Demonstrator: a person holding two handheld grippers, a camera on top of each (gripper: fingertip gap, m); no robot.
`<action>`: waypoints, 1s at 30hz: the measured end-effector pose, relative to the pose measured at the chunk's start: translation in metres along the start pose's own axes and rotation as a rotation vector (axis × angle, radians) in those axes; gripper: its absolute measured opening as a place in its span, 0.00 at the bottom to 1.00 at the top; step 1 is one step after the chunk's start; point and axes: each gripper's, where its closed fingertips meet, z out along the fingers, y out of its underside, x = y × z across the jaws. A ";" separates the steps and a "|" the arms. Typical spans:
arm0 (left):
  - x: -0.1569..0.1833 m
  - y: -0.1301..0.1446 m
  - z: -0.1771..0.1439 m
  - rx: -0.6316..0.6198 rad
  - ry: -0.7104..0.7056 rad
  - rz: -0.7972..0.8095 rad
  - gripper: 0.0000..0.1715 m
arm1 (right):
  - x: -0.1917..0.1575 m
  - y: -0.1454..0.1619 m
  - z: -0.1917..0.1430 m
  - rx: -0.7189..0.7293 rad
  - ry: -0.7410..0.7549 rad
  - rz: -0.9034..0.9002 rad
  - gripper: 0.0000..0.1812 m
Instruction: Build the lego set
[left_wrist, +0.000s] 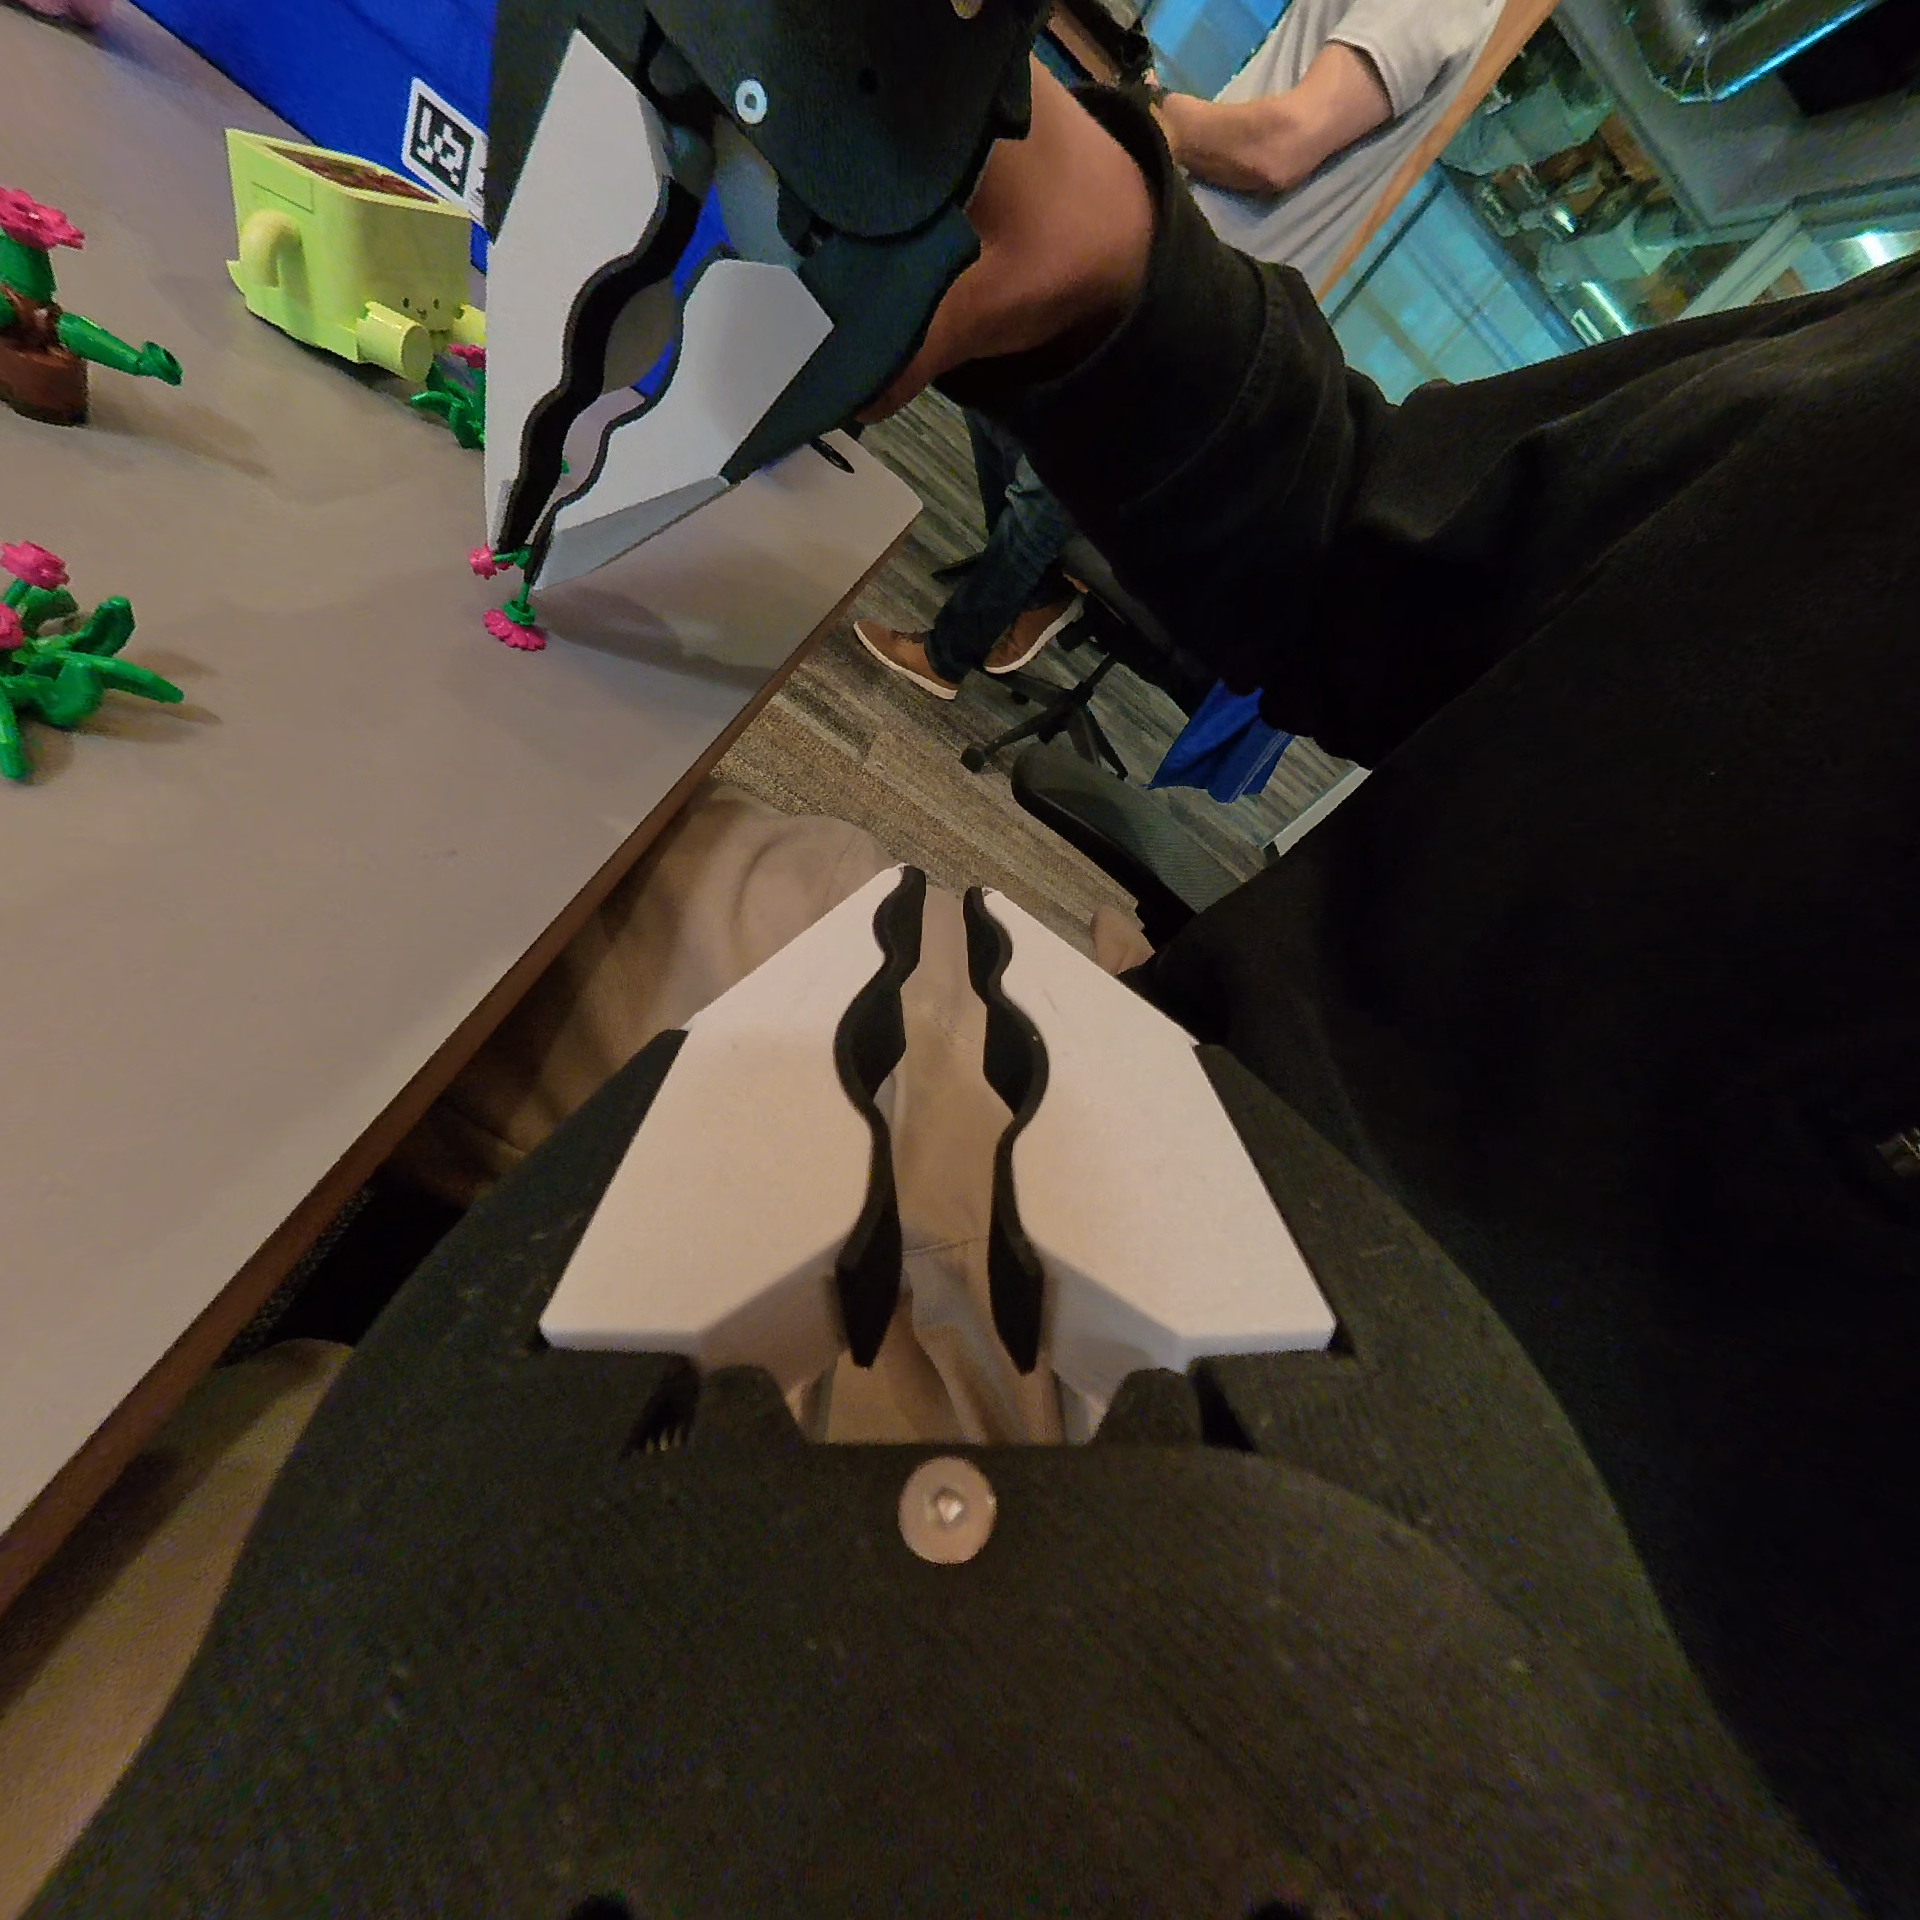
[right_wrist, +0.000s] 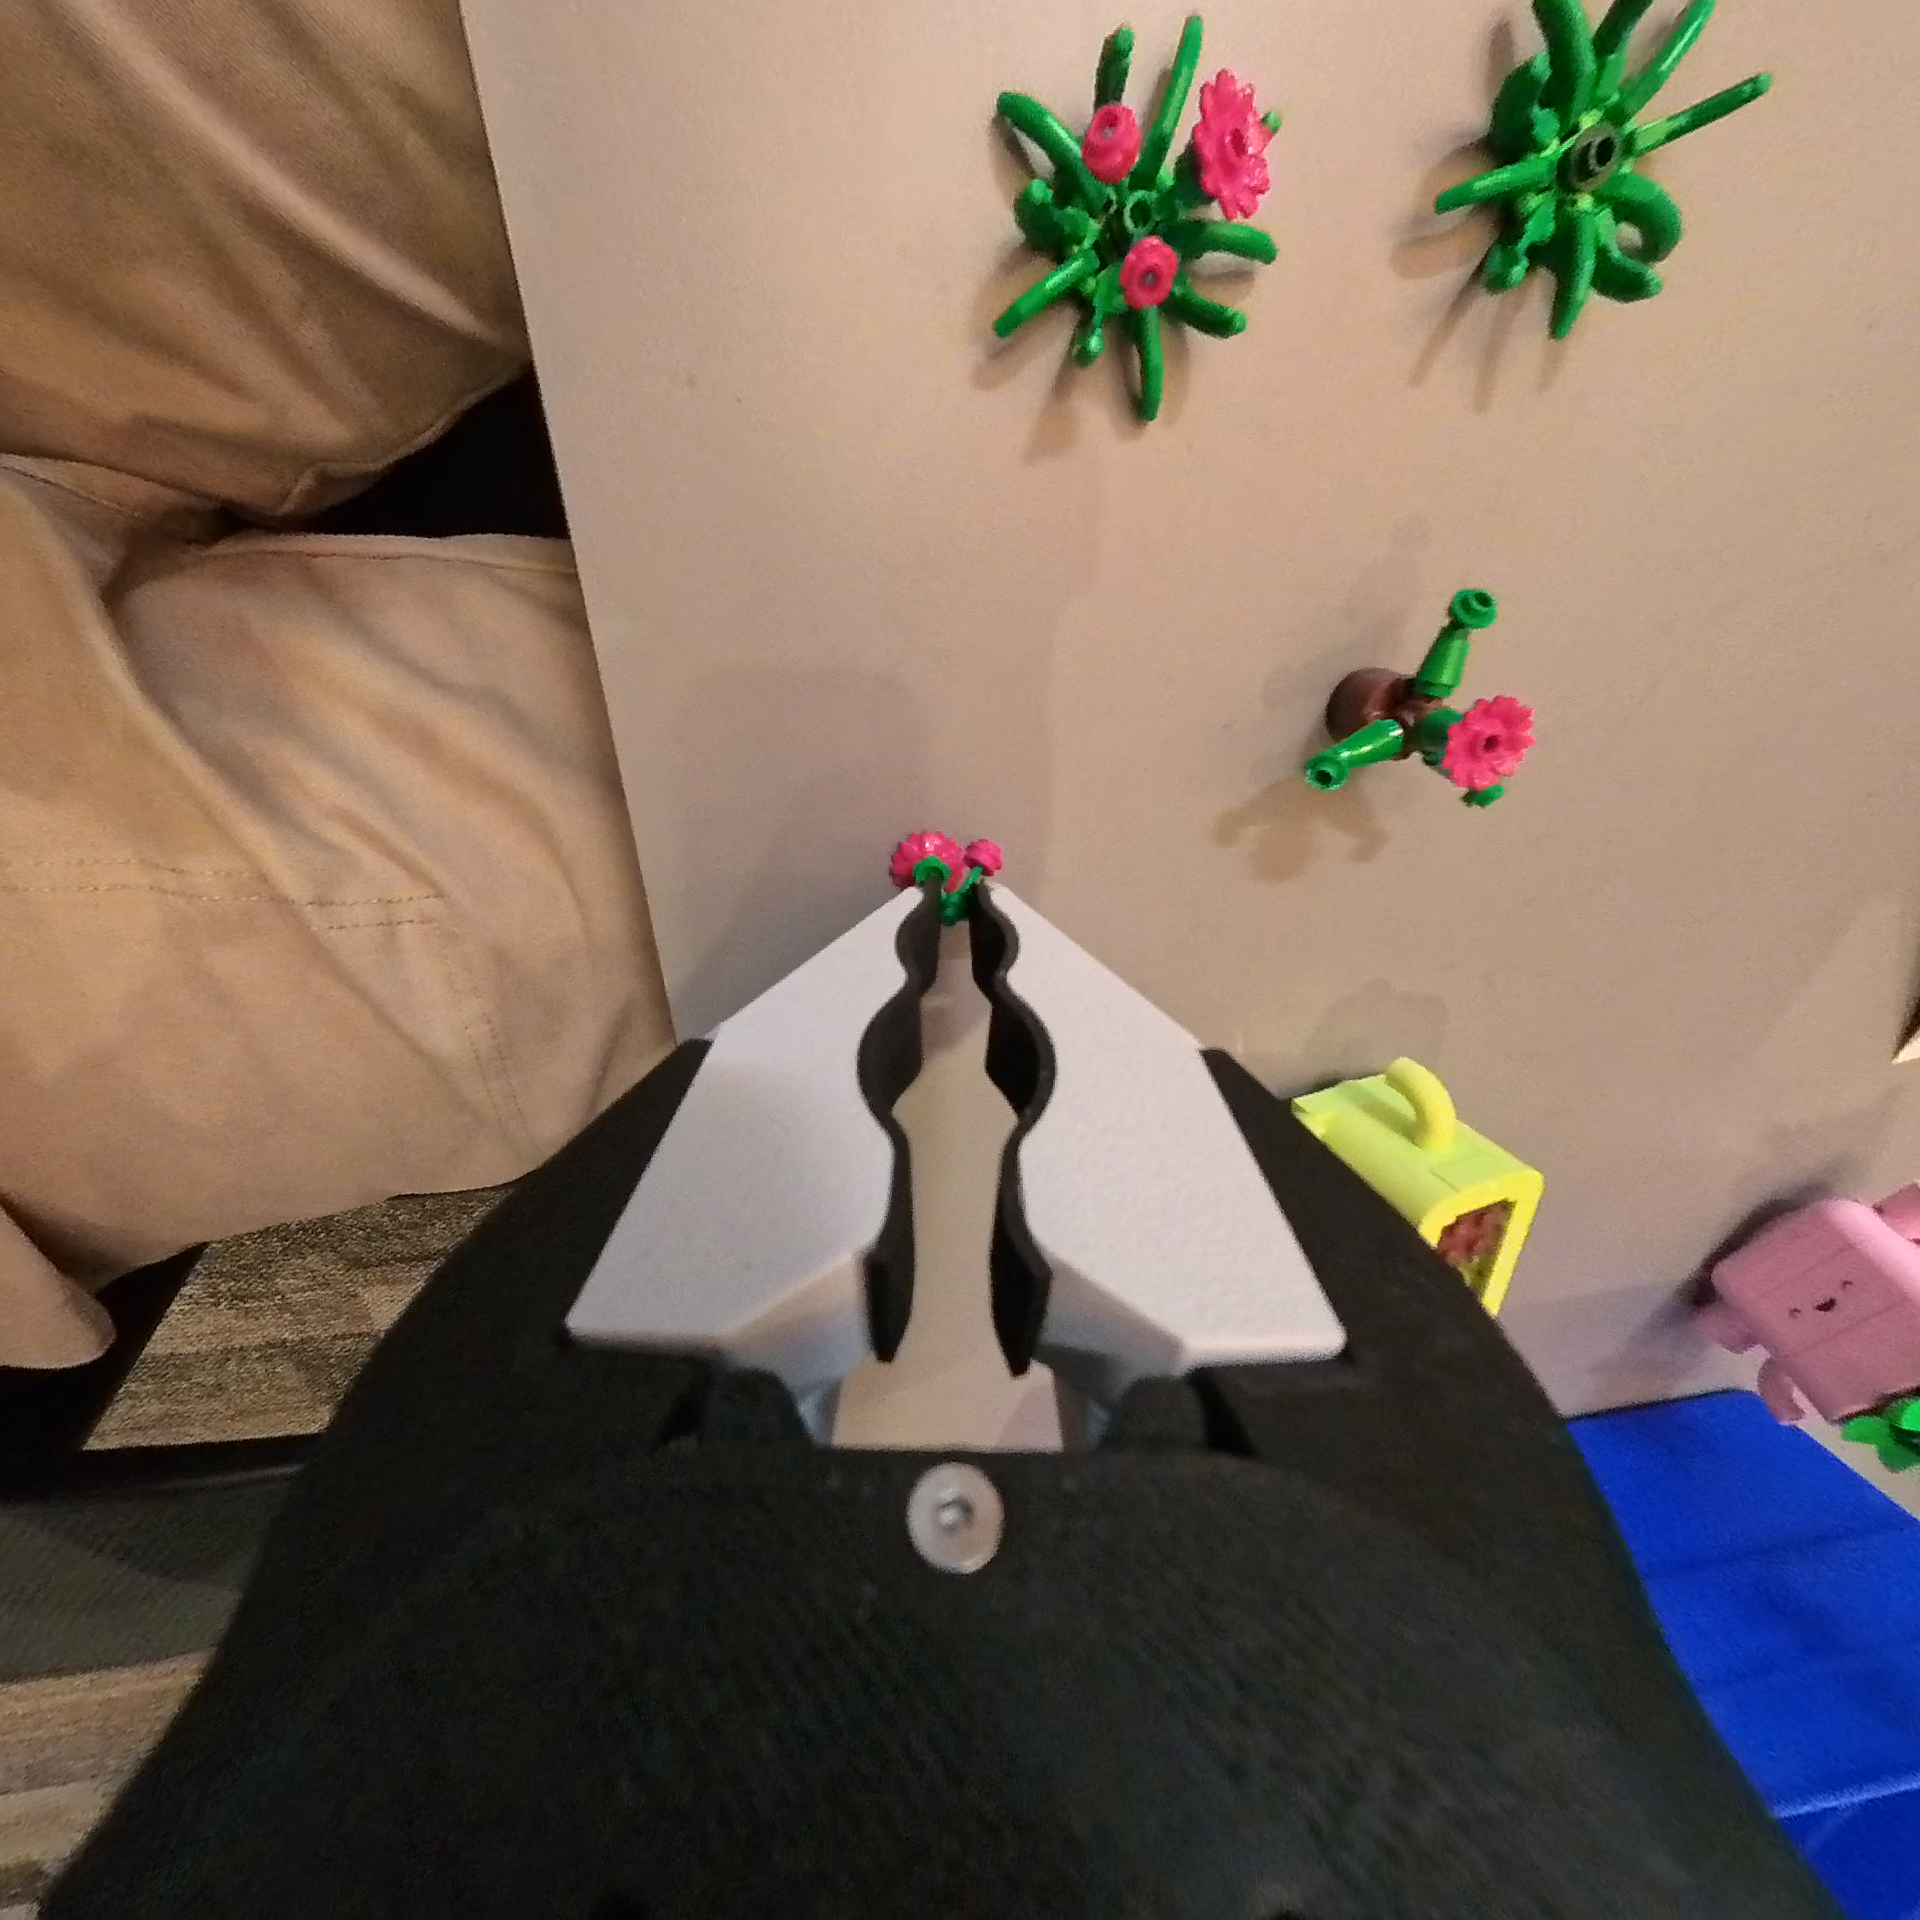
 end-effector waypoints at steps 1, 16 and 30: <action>0.000 0.000 0.000 0.000 0.000 0.000 0.03 | 0.000 0.000 0.000 -0.001 0.001 0.001 0.02; -0.001 0.000 0.000 -0.001 -0.006 0.002 0.03 | 0.000 0.000 0.001 -0.020 0.017 -0.028 0.02; -0.001 0.001 0.000 -0.002 -0.005 -0.003 0.03 | 0.000 0.000 0.002 -0.054 0.016 -0.050 0.02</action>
